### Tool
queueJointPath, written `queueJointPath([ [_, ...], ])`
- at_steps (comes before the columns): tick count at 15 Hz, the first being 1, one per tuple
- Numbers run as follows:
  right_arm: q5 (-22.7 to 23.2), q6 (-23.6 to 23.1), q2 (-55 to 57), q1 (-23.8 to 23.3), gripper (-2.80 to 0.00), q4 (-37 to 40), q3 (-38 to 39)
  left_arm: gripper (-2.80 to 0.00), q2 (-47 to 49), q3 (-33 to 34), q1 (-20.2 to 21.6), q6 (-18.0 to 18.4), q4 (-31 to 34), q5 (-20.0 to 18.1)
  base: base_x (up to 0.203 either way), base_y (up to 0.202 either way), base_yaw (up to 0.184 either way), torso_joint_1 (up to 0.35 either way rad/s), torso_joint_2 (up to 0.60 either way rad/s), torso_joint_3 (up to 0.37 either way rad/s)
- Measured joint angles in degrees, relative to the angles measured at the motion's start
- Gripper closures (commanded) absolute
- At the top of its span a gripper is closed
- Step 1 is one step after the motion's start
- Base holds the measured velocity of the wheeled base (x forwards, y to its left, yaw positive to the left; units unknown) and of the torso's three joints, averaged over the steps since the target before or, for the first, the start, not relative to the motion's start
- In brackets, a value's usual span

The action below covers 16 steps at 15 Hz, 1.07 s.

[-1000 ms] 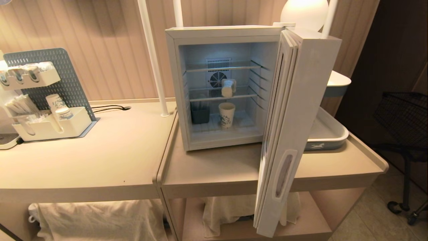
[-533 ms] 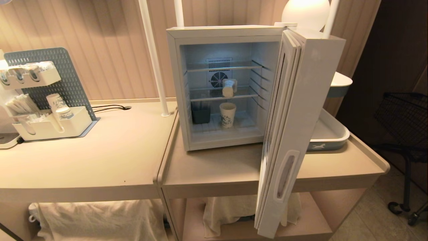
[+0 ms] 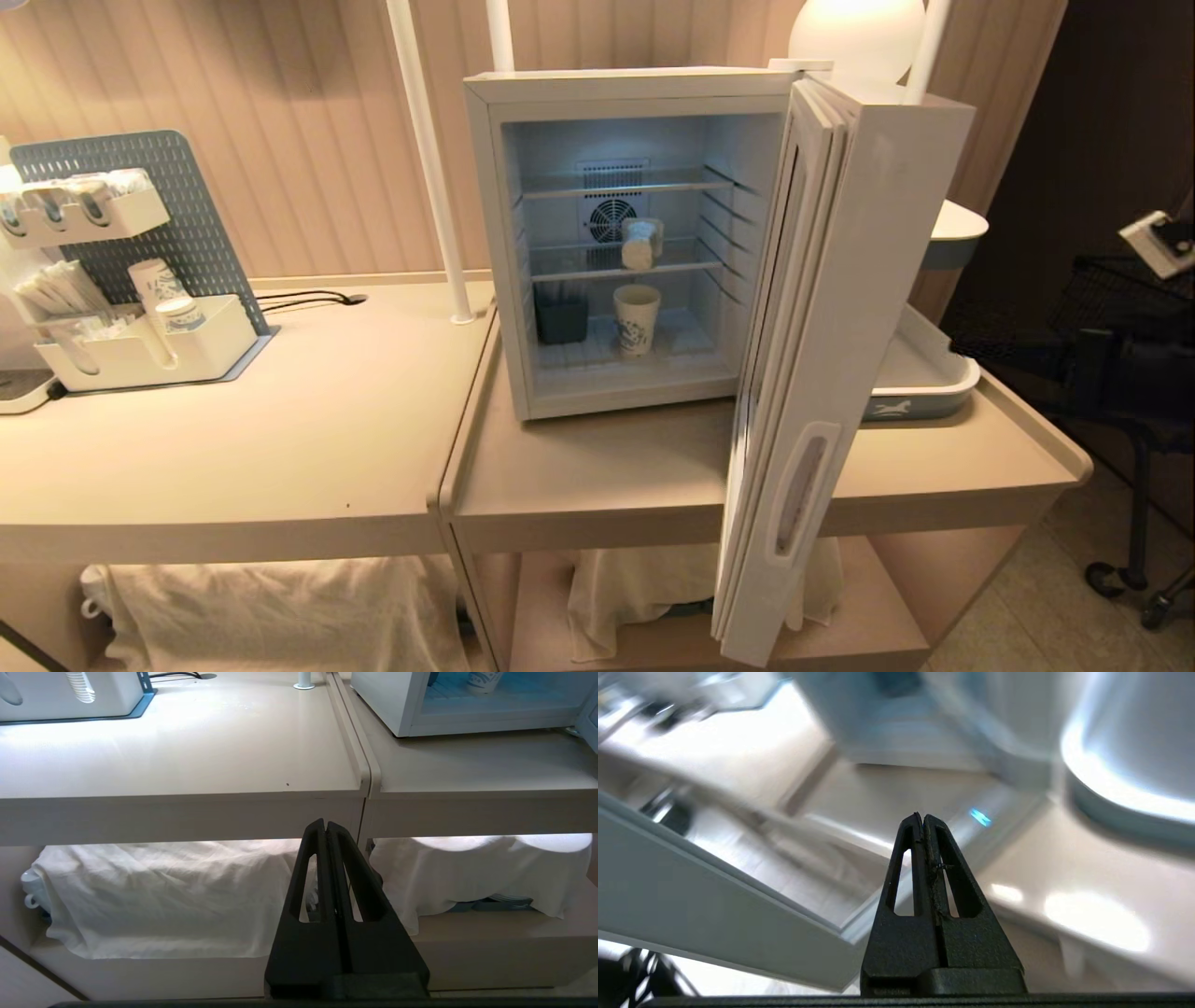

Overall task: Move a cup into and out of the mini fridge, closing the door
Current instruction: Close the freezer door

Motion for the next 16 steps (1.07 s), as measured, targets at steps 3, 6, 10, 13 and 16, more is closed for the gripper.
queueJointPath([
  [3, 4.85, -1.32, 8.54, 3.78, 0.0, -8.52, -1.79, 0.0, 0.0, 0.0, 0.02, -0.02, 0.0, -0.01, 0.0, 0.0, 0.0, 0.0, 0.0, 0.0],
  [6, 2.15, -1.05, 14.34, 8.38, 0.0, -9.29, -5.66, 0.0, 0.0, 0.0, 0.02, -0.29, 0.0, -0.02, 0.0, 0.0, 0.0, 0.0, 0.0, 0.0],
  [10, -2.52, -0.13, 19.6, 13.28, 0.0, -8.8, -10.48, 0.0, 0.0, 0.0, 0.0, -0.3, 0.0, 0.01, 0.0, 0.0, 0.0, 0.0, 0.0, 0.0],
  [13, -8.45, 2.04, 22.57, 16.93, 0.0, -8.8, -14.77, 0.0, 0.0, 0.0, 0.02, -0.27, 0.0, 0.09, 0.0, 0.0, 0.0, 0.0, 0.0, 0.0],
  [16, -16.66, 2.75, 26.26, 20.94, 0.0, -6.66, -22.2, 0.0, 0.0, 0.0, 0.02, -0.3, 0.0, 0.09, 0.0, 0.0, 0.0, 0.0, 0.0, 0.0],
])
